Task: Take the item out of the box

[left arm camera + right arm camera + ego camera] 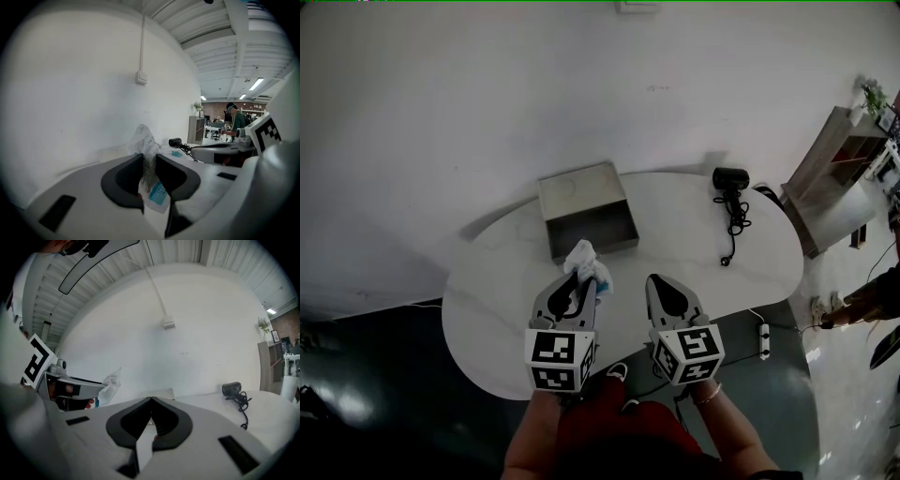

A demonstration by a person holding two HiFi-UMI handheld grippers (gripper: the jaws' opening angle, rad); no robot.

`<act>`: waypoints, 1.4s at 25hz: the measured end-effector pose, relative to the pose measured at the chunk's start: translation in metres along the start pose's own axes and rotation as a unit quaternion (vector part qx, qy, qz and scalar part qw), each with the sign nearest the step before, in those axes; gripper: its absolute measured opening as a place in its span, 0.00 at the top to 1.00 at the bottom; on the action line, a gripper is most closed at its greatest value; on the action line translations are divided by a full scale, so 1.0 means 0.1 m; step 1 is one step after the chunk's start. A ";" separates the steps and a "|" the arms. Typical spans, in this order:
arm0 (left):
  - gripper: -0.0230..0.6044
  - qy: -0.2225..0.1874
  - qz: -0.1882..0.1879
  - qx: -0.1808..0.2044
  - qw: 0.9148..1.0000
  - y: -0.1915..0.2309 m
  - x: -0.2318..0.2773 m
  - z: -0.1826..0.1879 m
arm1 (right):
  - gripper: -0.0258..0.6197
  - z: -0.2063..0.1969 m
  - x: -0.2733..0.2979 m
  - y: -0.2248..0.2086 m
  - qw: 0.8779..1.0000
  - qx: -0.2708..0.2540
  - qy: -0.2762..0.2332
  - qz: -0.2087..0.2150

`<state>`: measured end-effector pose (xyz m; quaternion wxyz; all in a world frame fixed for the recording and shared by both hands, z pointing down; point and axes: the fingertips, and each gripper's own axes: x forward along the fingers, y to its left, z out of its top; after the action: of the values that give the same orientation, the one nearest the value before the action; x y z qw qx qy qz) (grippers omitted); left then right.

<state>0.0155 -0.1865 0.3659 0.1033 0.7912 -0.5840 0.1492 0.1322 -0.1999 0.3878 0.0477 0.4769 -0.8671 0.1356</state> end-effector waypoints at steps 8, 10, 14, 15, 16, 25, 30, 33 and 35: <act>0.79 -0.021 0.005 -0.005 1.000 -0.05 -0.33 -0.06 | 0.94 0.00 -0.24 0.17 1.000 -0.006 -0.012 0.008; 0.79 -0.025 0.007 -0.007 1.000 -0.06 -0.41 -0.08 | 0.94 0.01 -0.31 0.20 1.000 -0.008 -0.016 0.010; 0.79 -0.030 0.012 -0.006 0.999 -0.10 -0.58 -0.14 | 0.94 0.02 -0.44 0.30 0.999 -0.015 -0.022 0.017; 0.79 -0.030 0.013 -0.006 0.999 -0.12 -0.62 -0.16 | 0.94 0.02 -0.48 0.32 0.999 -0.016 -0.024 0.017; 0.79 -0.030 0.014 -0.006 0.999 -0.13 -0.66 -0.18 | 0.94 0.02 -0.51 0.33 0.999 -0.017 -0.024 0.016; 0.79 -0.038 0.028 -0.013 0.999 -0.23 -0.95 -0.27 | 0.94 -0.02 -0.74 0.47 0.999 -0.021 -0.028 0.022; 0.79 -0.042 0.028 -0.019 0.999 -0.30 -1.06 -0.33 | 0.94 -0.03 -0.86 0.50 0.999 -0.020 -0.036 0.024; 0.79 -0.045 0.030 -0.019 0.998 -0.35 -1.11 -0.36 | 0.94 -0.04 -0.92 0.51 0.999 -0.022 -0.038 0.025; 0.79 -0.046 0.031 -0.019 0.998 -0.37 -1.15 -0.38 | 0.94 -0.05 -0.96 0.53 0.999 -0.024 -0.039 0.026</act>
<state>0.0154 -0.0602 0.3606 0.0867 0.7763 -0.6155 0.1048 0.1394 -0.0929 0.3625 0.0211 0.4580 -0.8833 0.0973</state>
